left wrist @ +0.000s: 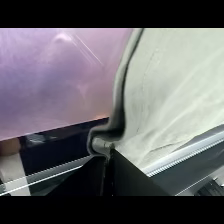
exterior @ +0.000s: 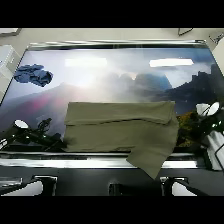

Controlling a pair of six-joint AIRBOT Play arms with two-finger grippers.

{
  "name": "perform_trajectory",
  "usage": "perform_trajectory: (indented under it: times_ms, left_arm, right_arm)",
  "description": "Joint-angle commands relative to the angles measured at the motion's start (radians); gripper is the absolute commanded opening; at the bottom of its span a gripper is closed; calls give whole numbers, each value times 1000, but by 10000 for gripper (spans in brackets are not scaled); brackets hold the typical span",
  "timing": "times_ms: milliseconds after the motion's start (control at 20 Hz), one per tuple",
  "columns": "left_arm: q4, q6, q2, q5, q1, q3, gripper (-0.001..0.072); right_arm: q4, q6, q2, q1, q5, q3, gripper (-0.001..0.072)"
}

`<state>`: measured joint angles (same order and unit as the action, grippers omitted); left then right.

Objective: Fold the clothes and pants, and hang the long-sleeved shirts on hangers.

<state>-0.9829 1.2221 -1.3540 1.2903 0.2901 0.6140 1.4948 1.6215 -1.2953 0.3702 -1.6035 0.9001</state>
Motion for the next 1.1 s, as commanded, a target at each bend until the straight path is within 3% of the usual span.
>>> perform_trajectory:
  times_ms: [0,450,500,600,650,700,800,1050]
  left_arm:
    - [8,0,2,2,-1,0,25]
    - [8,1,2,3,-1,0,25]
    - [8,1,2,3,-1,0,24]
    - [8,1,2,3,2,0,25]
    - [8,0,2,8,3,1,24]
    - [8,0,3,18,3,4,25]
    - [8,-3,16,37,3,35,24]
    - [8,46,3,60,-1,234,23]
  right_arm:
    - [-147,-88,42,0,103,-187,561]
    - [-344,-127,42,0,287,-358,526]
    - [-347,-127,42,0,291,-365,490]
    - [-346,-127,42,0,296,-375,326]
    - [-346,-127,43,0,290,-370,133]
    - [-343,-131,43,0,275,-353,49]
    - [-343,-169,43,0,236,-280,48]
    - [-376,-140,16,-47,206,52,46]
